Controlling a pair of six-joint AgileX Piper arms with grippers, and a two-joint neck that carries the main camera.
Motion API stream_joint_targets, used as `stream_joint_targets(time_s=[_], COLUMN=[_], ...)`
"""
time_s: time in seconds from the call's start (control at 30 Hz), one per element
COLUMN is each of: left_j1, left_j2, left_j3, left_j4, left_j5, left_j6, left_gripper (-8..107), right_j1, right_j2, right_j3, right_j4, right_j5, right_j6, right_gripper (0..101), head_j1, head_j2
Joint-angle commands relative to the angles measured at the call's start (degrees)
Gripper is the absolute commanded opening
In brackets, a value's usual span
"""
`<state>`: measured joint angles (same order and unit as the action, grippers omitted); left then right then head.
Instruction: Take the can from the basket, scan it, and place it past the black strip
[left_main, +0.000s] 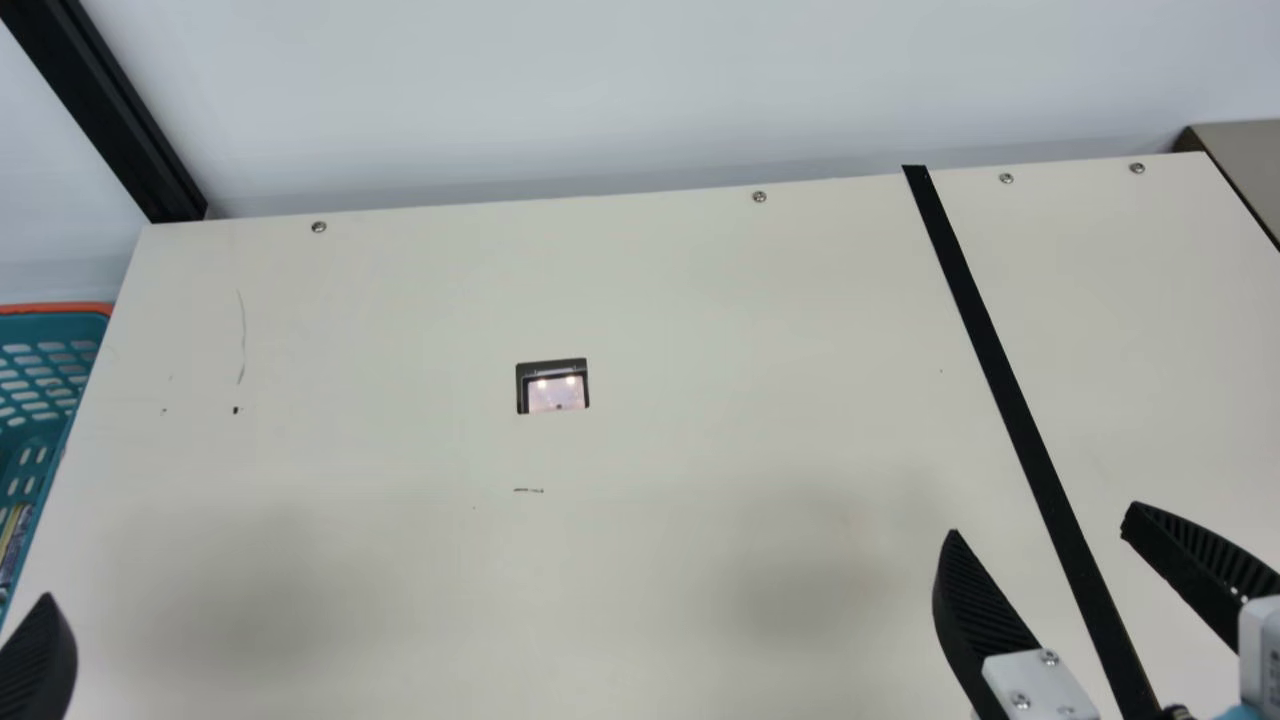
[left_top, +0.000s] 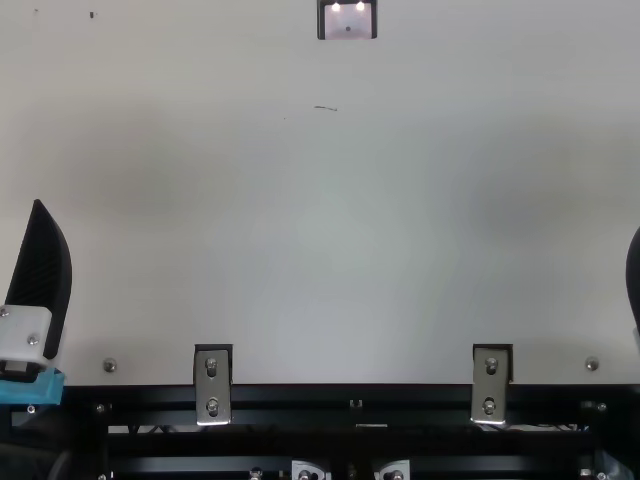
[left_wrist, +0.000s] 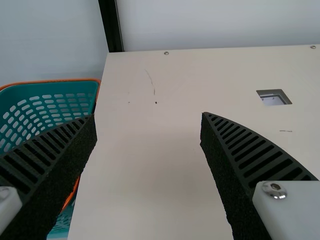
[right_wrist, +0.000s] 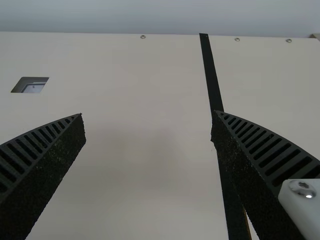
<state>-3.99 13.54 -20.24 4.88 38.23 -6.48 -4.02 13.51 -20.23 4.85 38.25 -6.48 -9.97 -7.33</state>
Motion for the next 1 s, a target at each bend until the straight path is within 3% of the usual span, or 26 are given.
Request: stream_joint_targets(time_s=[0.0,0.97], left_j1=[0.0,0.0], left_j2=[0.0,0.0], left_j3=[0.0,0.0], left_j4=[0.0,0.0], left_j5=[0.0,0.0], left_j6=[0.0,0.0], left_gripper=[90,90], right_j1=[0.0,0.0], right_j2=[0.0,0.0], right_j3=[0.0,0.0], right_j4=[0.0,0.2], right_j5=[0.0,0.0], right_j6=[0.0,0.0], right_gripper=[101,101], head_j1=[-2.0,-2.0], head_j2=[0.4,0.4])
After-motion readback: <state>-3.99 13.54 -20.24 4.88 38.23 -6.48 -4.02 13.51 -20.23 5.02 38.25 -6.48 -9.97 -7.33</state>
